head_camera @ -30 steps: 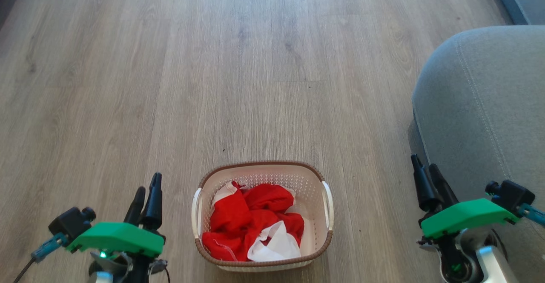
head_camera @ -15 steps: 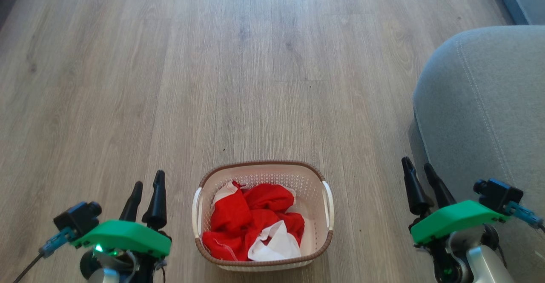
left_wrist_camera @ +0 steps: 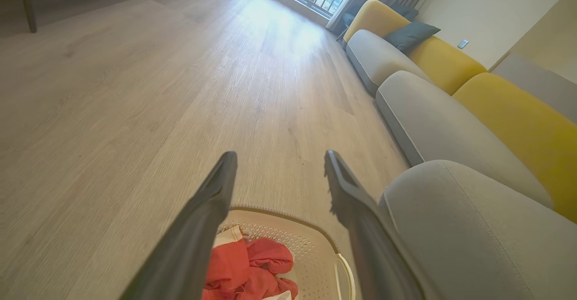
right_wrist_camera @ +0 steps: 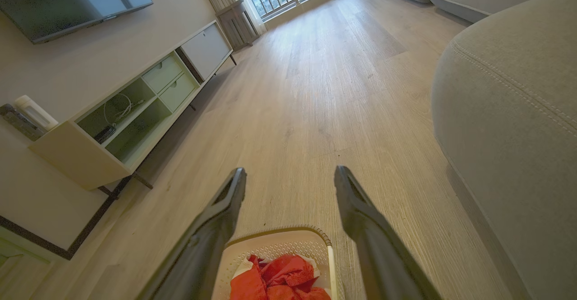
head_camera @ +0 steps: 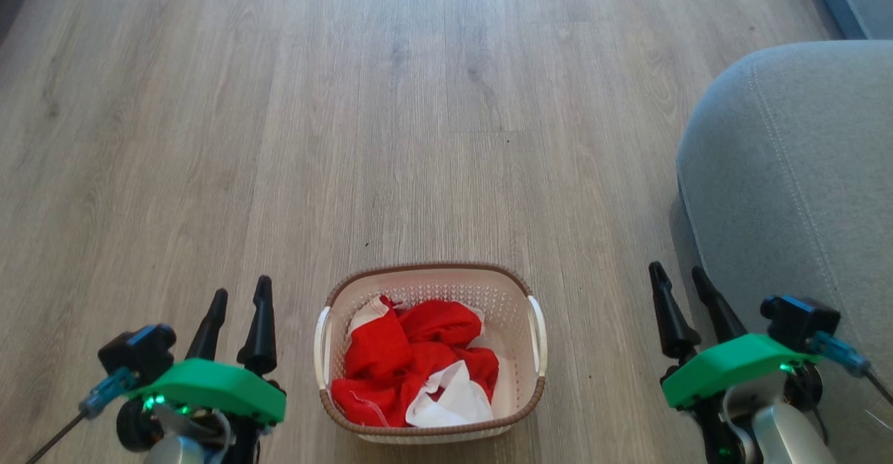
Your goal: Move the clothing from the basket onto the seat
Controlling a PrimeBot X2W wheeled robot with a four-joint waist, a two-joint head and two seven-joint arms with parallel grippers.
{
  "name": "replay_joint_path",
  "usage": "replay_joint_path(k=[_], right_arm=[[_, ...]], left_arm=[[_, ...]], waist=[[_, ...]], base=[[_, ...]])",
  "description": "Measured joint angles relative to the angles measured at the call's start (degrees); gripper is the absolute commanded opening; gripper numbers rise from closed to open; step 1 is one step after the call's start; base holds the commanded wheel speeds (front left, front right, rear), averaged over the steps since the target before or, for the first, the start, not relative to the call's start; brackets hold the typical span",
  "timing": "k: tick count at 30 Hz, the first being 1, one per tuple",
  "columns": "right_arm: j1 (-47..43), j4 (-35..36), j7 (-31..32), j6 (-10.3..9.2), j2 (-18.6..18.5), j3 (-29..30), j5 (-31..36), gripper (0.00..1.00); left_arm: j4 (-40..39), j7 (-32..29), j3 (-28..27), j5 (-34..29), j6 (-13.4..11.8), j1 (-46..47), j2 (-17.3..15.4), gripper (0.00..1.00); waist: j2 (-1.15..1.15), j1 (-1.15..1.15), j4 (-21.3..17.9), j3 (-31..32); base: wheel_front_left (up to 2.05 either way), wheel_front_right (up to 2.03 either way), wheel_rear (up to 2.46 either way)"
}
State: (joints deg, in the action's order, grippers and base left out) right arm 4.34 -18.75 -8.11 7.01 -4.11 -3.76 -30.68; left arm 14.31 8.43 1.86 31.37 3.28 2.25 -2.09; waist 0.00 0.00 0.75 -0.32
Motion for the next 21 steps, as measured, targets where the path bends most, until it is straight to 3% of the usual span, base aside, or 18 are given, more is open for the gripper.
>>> replay_joint_path(k=[21], right_arm=[[0.02,-2.11,-3.59,0.01,-0.51,-1.51,9.95,1.0]], left_arm=[[-1.21,3.47,0.63,-14.05,-1.02,-0.01,-0.03,1.0]], waist=[[0.0,0.0,-0.15,-0.12]], base=[[0.0,0.0,0.0]])
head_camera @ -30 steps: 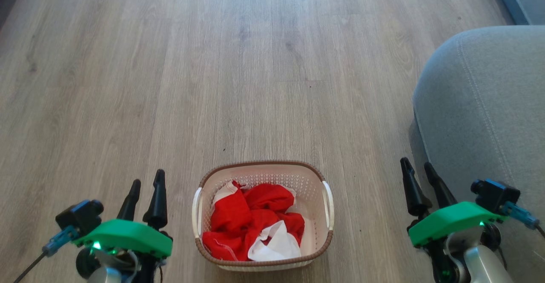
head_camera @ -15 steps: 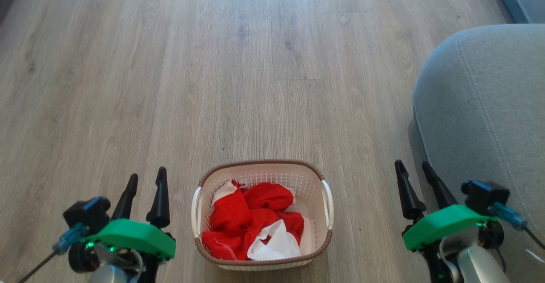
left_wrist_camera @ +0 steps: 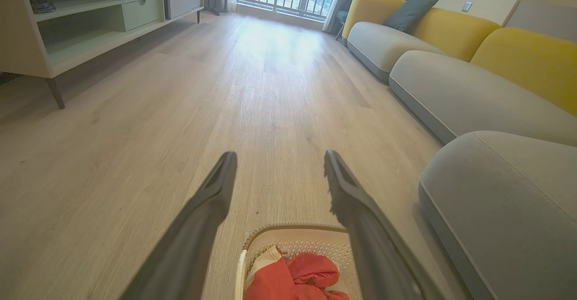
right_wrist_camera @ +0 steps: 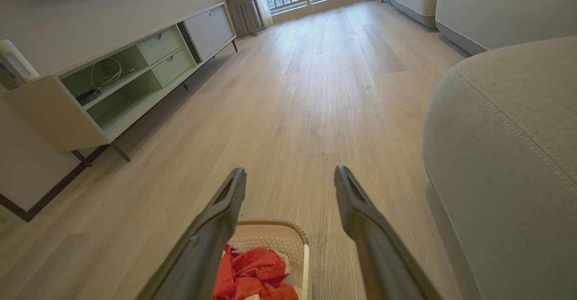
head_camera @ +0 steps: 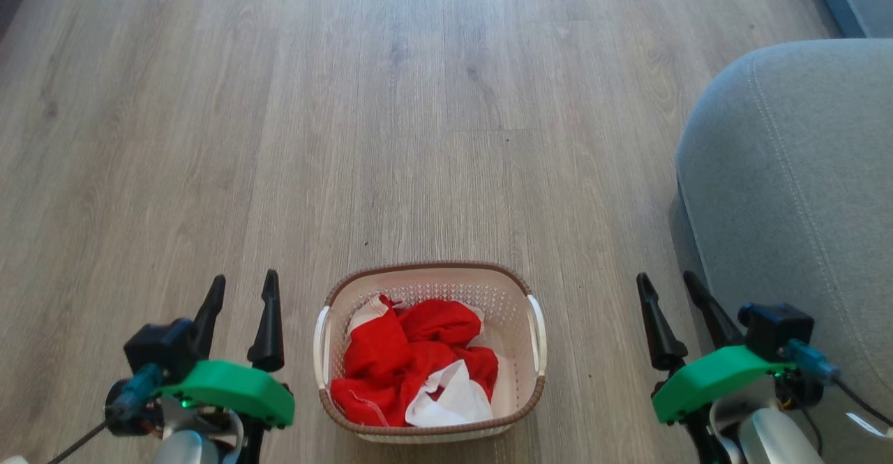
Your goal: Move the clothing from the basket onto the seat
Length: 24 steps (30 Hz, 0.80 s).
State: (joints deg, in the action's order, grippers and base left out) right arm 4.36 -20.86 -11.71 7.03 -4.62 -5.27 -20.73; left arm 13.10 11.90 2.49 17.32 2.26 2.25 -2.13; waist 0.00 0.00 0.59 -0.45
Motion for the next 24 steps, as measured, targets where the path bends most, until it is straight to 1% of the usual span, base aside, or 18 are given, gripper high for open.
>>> replay_joint_path(k=[10,15,24], right_arm=[[1.14,-1.52,-1.65,0.04,-0.49,-0.71,6.73,1.0],[1.2,-1.82,-2.58,0.05,-0.67,-0.7,9.36,1.0],[1.25,-2.54,-2.6,0.05,-0.79,-0.47,9.0,1.0]], left_arm=[[-0.45,1.38,0.55,-6.7,-0.27,-0.01,-0.02,1.0],[-0.32,2.37,0.79,-8.09,-0.27,0.0,-0.03,1.0],[0.55,2.37,0.58,-8.49,-0.23,0.0,-0.04,1.0]], waist=[[0.0,0.0,-0.22,-0.21],[0.0,0.0,-0.11,-0.48],[0.0,0.0,-0.14,-0.56]], base=[[0.0,0.0,0.0],[0.0,0.0,0.0],[0.0,0.0,0.0]])
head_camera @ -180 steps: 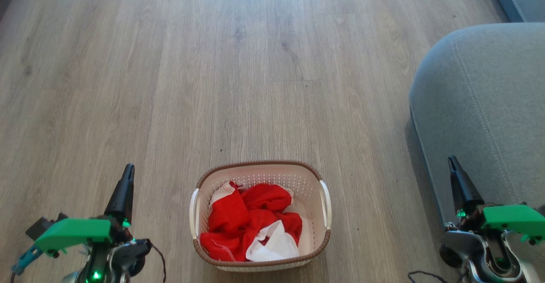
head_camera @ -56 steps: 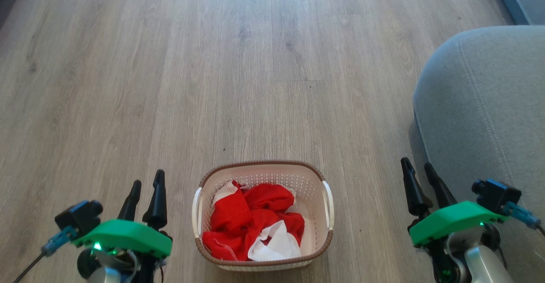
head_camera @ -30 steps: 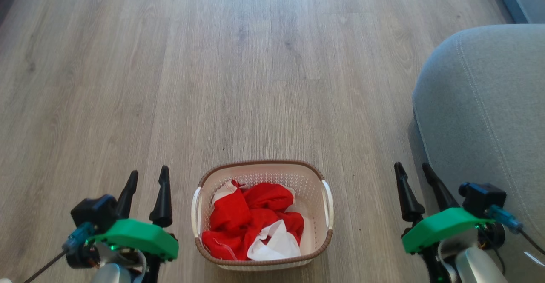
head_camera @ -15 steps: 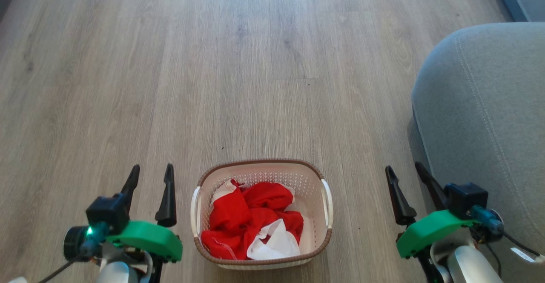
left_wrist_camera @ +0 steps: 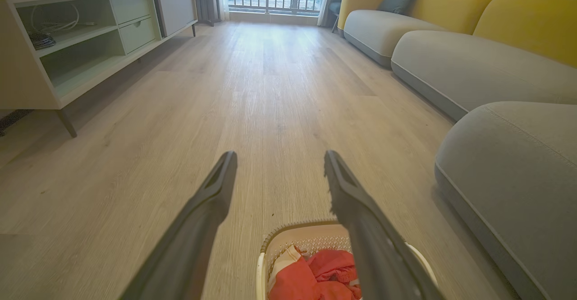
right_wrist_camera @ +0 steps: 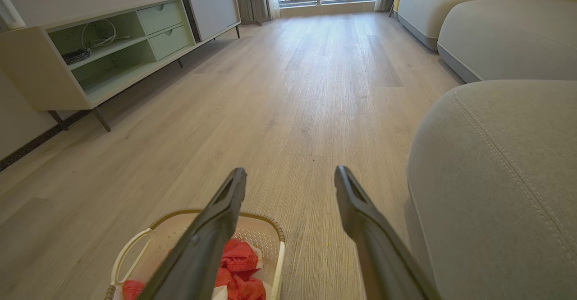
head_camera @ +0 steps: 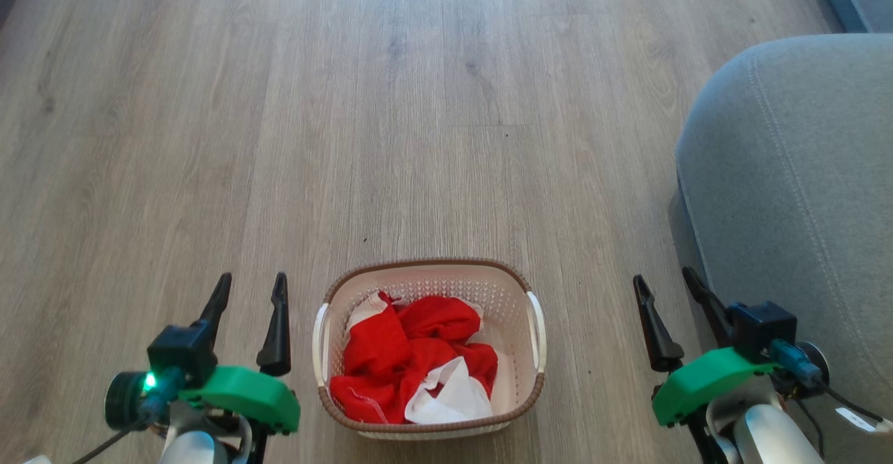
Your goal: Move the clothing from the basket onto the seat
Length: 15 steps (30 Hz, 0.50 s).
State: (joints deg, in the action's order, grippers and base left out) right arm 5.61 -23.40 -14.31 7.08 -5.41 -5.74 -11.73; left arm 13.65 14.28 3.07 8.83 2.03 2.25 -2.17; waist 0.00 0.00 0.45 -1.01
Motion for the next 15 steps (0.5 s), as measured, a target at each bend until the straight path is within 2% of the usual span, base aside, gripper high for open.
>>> replay_joint_path(k=[10,15], right_arm=[[0.79,0.01,0.0,0.0,-0.02,0.07,-0.44,1.0],[1.29,1.38,0.0,0.0,-0.09,0.98,-0.42,1.0]], left_arm=[[0.19,0.0,0.03,0.01,0.13,0.01,-0.01,1.0],[0.02,0.0,0.71,0.26,0.12,1.02,-0.02,1.0]], waist=[[0.0,0.0,-0.09,-0.45],[0.0,0.0,-0.04,-3.07]], base=[[0.0,0.0,0.0],[0.0,0.0,0.0]])
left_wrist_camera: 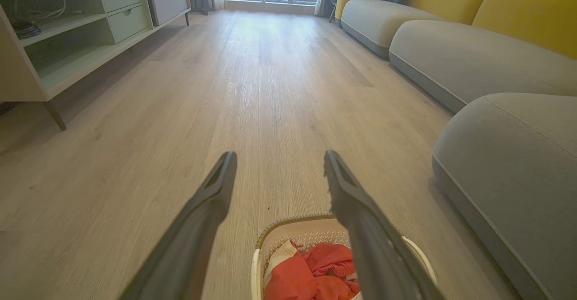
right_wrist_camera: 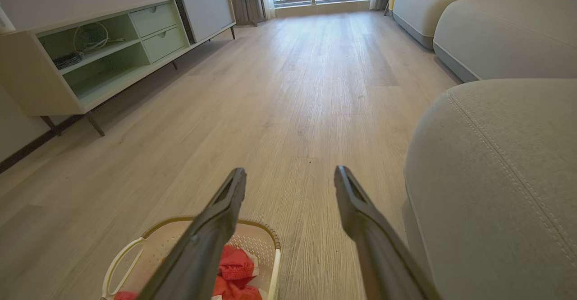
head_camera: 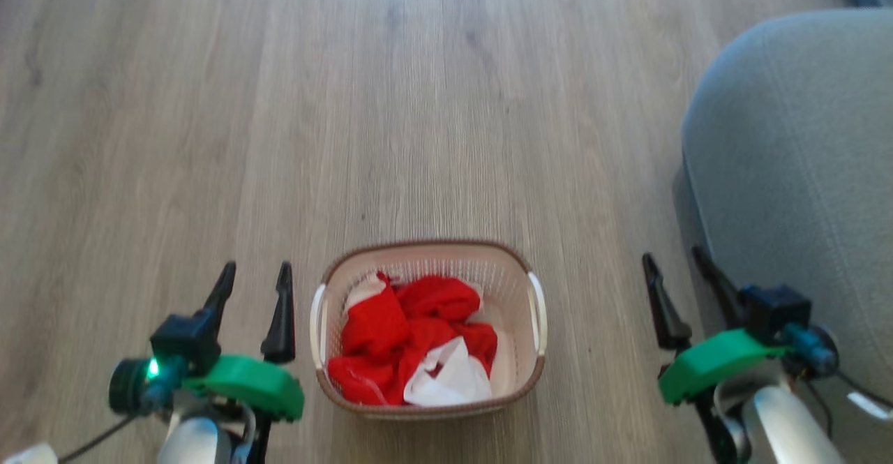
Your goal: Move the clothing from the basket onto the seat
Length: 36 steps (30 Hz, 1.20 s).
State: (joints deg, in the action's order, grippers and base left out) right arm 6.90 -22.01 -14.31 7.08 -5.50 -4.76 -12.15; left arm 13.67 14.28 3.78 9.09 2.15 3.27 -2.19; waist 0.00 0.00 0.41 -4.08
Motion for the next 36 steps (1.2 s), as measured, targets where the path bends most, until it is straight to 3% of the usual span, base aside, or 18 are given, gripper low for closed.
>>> replay_joint_path(k=[5,13,21,32,36], right_arm=[[3.4,2.35,0.0,0.0,-0.18,1.56,0.16,1.0],[13.96,7.39,-0.14,0.0,-0.19,5.44,1.07,1.0],[20.82,10.43,-0.15,0.0,0.2,5.7,1.08,1.0],[23.76,13.6,-0.15,0.0,1.34,4.37,1.05,1.0],[24.19,13.84,-0.15,0.0,1.49,3.42,0.71,1.0]], left_arm=[[-0.96,0.01,1.37,0.34,-0.01,4.26,-0.01,1.0],[2.58,0.18,6.5,-0.09,0.2,17.14,0.05,1.0],[21.99,0.18,12.88,-2.64,0.57,31.14,0.16,1.0],[45.68,-6.84,19.39,2.0,-4.41,49.8,0.37,1.0],[49.49,-8.79,22.52,2.54,-5.92,52.63,0.38,1.0]], waist=[[0.0,0.0,-0.01,-4.36],[0.0,0.02,-0.37,-17.45],[0.0,0.02,-1.77,-31.51],[0.01,0.02,-4.85,-45.56],[0.0,0.0,-5.86,-46.73]], base=[[0.0,0.0,0.0],[0.0,0.0,0.0],[0.0,0.0,0.0],[0.0,0.0,0.0],[0.0,0.0,0.0]])
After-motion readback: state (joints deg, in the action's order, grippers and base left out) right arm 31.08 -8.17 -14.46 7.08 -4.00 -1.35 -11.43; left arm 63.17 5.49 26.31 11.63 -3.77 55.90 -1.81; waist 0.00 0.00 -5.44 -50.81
